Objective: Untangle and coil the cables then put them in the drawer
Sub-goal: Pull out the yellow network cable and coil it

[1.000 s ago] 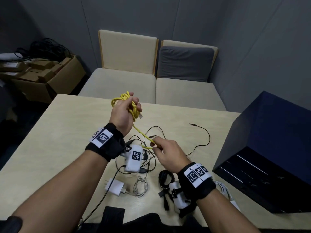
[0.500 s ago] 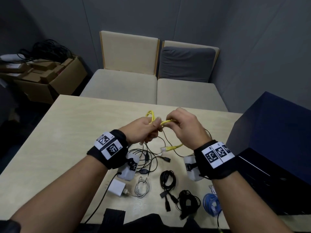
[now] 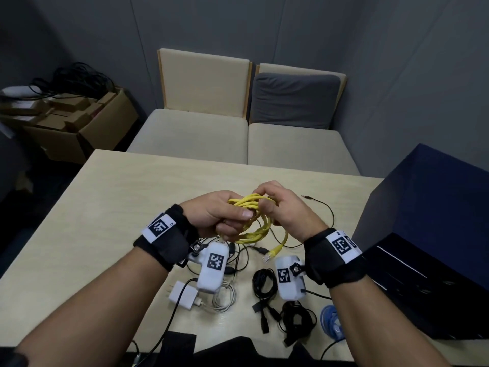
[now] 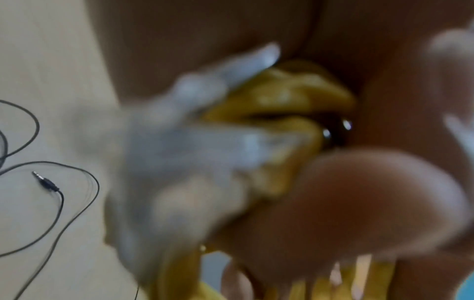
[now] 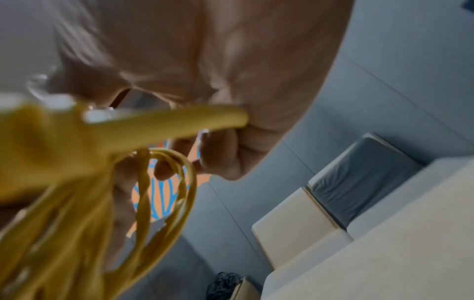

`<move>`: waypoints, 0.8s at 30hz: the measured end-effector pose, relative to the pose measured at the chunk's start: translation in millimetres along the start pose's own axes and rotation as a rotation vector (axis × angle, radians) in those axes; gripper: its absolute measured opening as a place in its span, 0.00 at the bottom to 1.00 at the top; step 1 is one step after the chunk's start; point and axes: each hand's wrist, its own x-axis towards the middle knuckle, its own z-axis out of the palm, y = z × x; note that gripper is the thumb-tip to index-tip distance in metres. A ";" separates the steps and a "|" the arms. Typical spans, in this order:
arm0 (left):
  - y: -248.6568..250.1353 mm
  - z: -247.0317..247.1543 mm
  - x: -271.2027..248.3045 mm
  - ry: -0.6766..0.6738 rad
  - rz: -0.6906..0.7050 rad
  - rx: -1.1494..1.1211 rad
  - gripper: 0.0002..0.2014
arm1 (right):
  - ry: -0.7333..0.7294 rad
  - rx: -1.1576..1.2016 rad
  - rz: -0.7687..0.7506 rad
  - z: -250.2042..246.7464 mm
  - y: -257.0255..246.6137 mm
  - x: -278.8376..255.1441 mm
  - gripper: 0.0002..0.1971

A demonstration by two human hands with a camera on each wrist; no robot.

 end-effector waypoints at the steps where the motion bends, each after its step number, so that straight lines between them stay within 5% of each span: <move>1: 0.4 -0.4 -0.1 0.031 0.002 0.012 0.17 | 0.002 -0.030 -0.006 -2.4 0.2 -0.7 0.36; 5: 2.0 -1.4 3.9 0.258 0.035 0.071 0.10 | 0.127 -0.190 -0.025 -2.8 3.7 -3.8 0.22; 13: -4.1 15.9 15.4 0.574 0.251 0.134 0.11 | 0.337 -0.252 -0.057 2.6 9.9 0.6 0.21; 16: -7.2 24.1 16.3 0.614 0.326 0.191 0.15 | 0.378 -0.184 -0.029 3.8 14.3 1.0 0.22; 20: -10.3 27.6 17.3 0.684 0.362 0.350 0.07 | 0.318 0.086 0.073 3.7 15.1 -3.9 0.23; 24: -4.7 22.5 12.9 0.755 0.412 0.298 0.06 | 0.251 0.278 0.154 -2.5 11.1 -10.6 0.08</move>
